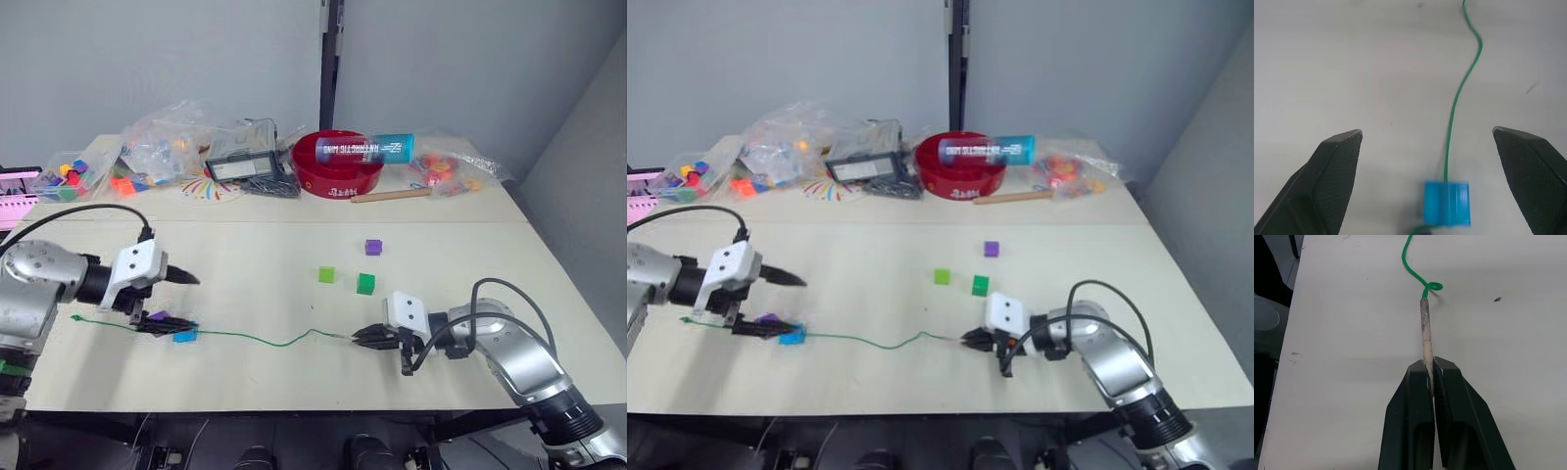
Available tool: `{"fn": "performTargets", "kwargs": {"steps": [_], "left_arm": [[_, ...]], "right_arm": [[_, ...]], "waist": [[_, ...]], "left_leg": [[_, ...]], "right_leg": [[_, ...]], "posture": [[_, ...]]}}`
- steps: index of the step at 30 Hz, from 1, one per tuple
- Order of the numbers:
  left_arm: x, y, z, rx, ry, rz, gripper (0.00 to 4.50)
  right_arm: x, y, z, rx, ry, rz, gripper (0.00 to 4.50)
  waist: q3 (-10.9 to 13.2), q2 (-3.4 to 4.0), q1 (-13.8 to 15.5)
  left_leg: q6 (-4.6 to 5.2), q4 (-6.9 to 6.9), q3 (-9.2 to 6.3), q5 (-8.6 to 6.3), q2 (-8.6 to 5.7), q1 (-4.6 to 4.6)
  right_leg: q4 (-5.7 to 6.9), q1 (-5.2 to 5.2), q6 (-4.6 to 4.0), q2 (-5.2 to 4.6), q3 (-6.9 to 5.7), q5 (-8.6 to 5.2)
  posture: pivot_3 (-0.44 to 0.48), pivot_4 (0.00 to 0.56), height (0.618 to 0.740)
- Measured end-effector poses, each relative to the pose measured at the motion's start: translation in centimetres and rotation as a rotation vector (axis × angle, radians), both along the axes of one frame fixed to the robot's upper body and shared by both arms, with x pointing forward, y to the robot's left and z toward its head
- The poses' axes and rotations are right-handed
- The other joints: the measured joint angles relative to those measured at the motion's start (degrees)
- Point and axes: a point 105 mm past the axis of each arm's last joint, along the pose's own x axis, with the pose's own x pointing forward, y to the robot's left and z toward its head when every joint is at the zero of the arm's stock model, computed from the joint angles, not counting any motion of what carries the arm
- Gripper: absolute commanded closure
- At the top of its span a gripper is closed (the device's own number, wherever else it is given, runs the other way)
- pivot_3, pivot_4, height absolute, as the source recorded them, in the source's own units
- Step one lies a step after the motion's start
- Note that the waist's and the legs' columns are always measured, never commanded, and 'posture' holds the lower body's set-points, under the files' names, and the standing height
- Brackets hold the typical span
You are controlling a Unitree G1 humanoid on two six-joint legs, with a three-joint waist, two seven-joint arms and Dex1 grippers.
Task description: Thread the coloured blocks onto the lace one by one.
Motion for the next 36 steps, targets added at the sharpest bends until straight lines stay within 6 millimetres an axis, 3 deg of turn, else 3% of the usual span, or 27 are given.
{"fn": "performTargets", "kwargs": {"steps": [6,14,23,36], "left_arm": [[-1.5,-7.8,-3.2,-0.185,0.075,-0.108,0.01],[-0.8,-15.2,-5.3,-0.27,-0.002,-0.122,0.01],[-0.5,-15.9,-7.5,-0.204,0.011,-0.124,0.01],[-0.3,-16.1,-7.3,-0.197,-0.013,-0.135,4.09]], "right_arm": [[0.2,1.3,0.1,0.005,-0.016,0.019,4.5],[0.4,2.6,-0.4,-0.012,-0.015,0.017,4.5],[0.6,2.5,-0.5,-0.024,-0.017,-0.003,4.5],[0.7,2.5,-0.5,-0.023,-0.021,-0.009,4.5]], "waist": [[0.0,0.0,-0.09],[-0.01,-0.02,0.2],[-0.01,-0.01,0.16],[-0.01,-0.01,0.13]], "left_leg": [[0.0,0.01,-0.02,0.0,0.02,-0.01],[0.0,0.05,-0.04,0.0,-0.07,0.0],[0.0,0.05,-0.04,0.01,-0.08,0.02],[0.0,0.05,-0.04,0.0,-0.08,0.02]], "right_leg": [[0.04,0.0,-0.02,0.02,0.01,0.01],[-0.01,0.04,0.0,-0.02,0.02,0.03],[0.0,0.06,0.0,-0.03,0.02,0.03],[0.0,0.06,0.0,-0.03,0.02,0.03]], "posture": [[0.0,0.15,0.731],[0.0,0.15,0.731],[0.0,0.15,0.731],[0.0,0.15,0.731]]}}
